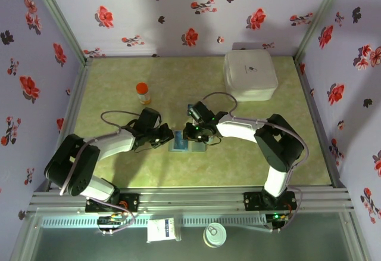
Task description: Take the credit cards out of the card holder
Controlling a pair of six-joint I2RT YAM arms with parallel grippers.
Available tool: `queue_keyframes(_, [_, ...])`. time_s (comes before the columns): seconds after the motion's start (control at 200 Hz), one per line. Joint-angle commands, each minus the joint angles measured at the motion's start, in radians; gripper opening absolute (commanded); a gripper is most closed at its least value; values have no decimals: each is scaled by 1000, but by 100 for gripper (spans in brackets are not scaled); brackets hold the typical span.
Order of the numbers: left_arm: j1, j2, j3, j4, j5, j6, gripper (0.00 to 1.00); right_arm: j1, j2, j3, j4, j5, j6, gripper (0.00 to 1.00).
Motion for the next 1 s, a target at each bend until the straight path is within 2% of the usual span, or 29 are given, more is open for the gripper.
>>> queue_keyframes(0.0, [-3, -8, 16, -22, 18, 28, 4, 5, 7, -10, 35, -29, 9, 22])
queue_keyframes(0.395, [-3, 90, 17, 26, 75, 38, 5, 4, 33, -16, 58, -46, 19, 22])
queue_keyframes(1.0, [-2, 80, 19, -37, 28, 49, 4, 5, 32, -17, -14, 10, -3, 22])
